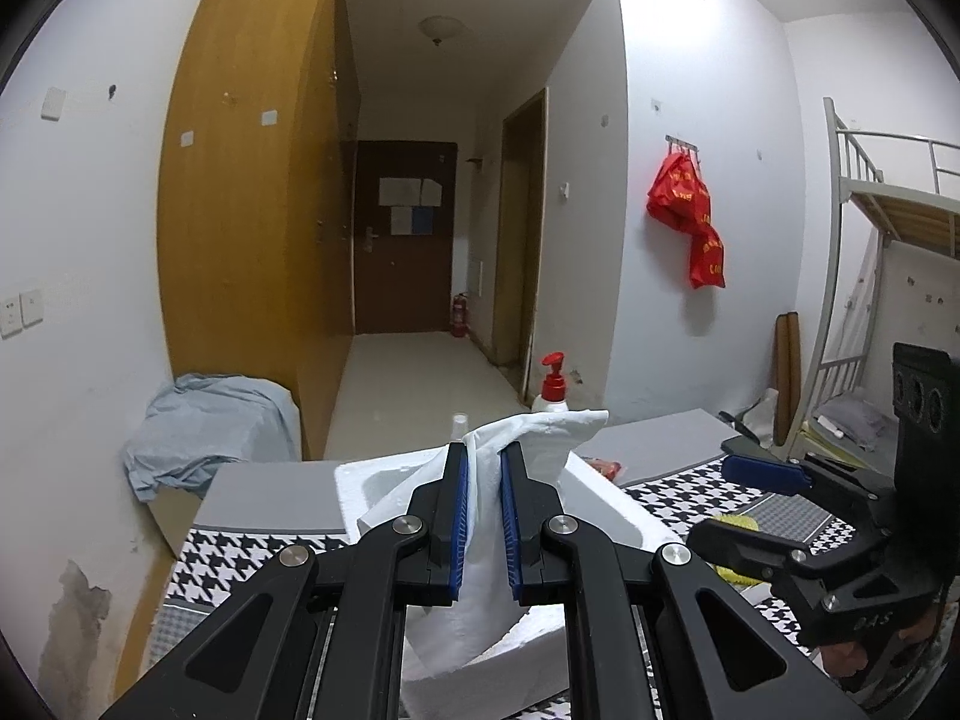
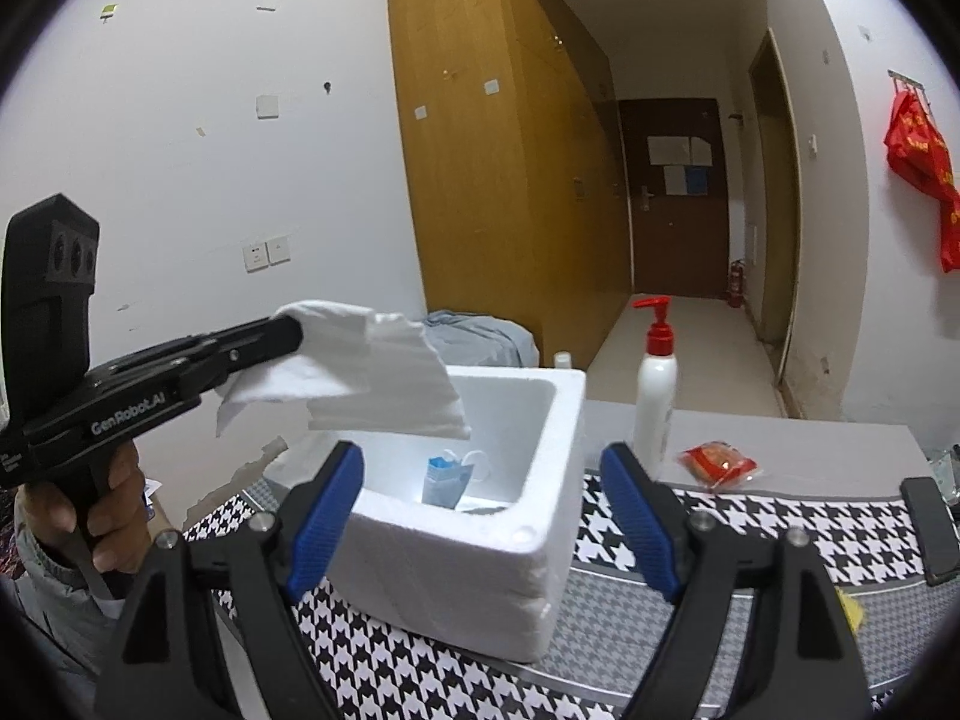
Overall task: Organize soft objects
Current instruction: 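Open right gripper dropping sock into box while left gripper drops cloth in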
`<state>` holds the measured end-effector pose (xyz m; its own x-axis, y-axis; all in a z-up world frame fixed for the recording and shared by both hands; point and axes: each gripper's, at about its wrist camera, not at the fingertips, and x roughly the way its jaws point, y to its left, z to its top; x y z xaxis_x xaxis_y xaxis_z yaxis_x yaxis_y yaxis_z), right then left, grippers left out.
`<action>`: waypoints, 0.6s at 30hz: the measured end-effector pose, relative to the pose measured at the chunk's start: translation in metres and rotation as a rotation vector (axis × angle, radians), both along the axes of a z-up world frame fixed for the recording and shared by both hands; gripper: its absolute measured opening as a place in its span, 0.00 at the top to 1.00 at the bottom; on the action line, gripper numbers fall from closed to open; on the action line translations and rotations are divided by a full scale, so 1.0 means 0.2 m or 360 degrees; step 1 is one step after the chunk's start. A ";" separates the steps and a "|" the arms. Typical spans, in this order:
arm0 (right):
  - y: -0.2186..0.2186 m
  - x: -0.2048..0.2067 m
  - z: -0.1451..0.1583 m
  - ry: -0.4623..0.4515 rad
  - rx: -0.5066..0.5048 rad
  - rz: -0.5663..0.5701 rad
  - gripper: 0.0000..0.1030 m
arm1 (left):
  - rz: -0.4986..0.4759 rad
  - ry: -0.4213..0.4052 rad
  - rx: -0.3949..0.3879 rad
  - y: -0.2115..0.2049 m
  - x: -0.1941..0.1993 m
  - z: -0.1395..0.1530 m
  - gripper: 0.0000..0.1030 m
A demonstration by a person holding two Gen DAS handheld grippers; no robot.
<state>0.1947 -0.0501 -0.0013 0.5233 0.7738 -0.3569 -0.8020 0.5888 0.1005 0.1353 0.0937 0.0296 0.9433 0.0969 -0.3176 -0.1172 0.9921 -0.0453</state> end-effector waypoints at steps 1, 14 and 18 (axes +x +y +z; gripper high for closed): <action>0.00 -0.01 0.00 -0.0008 -0.0002 -0.0007 0.18 | -0.0006 0.0005 0.0001 -0.01 0.01 0.00 0.89; -0.07 -0.01 -0.03 -0.0046 -0.0024 -0.0065 0.11 | -0.0023 0.0103 -0.0029 -0.02 0.13 -0.05 0.89; -0.09 -0.01 -0.04 -0.0051 -0.0035 -0.0078 0.11 | -0.0004 0.0164 -0.0050 -0.02 0.20 -0.08 0.89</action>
<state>0.1931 -0.0685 -0.0084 0.5717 0.7392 -0.3560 -0.7748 0.6291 0.0620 0.1749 0.0905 0.0143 0.9057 0.0829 -0.4157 -0.1202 0.9907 -0.0644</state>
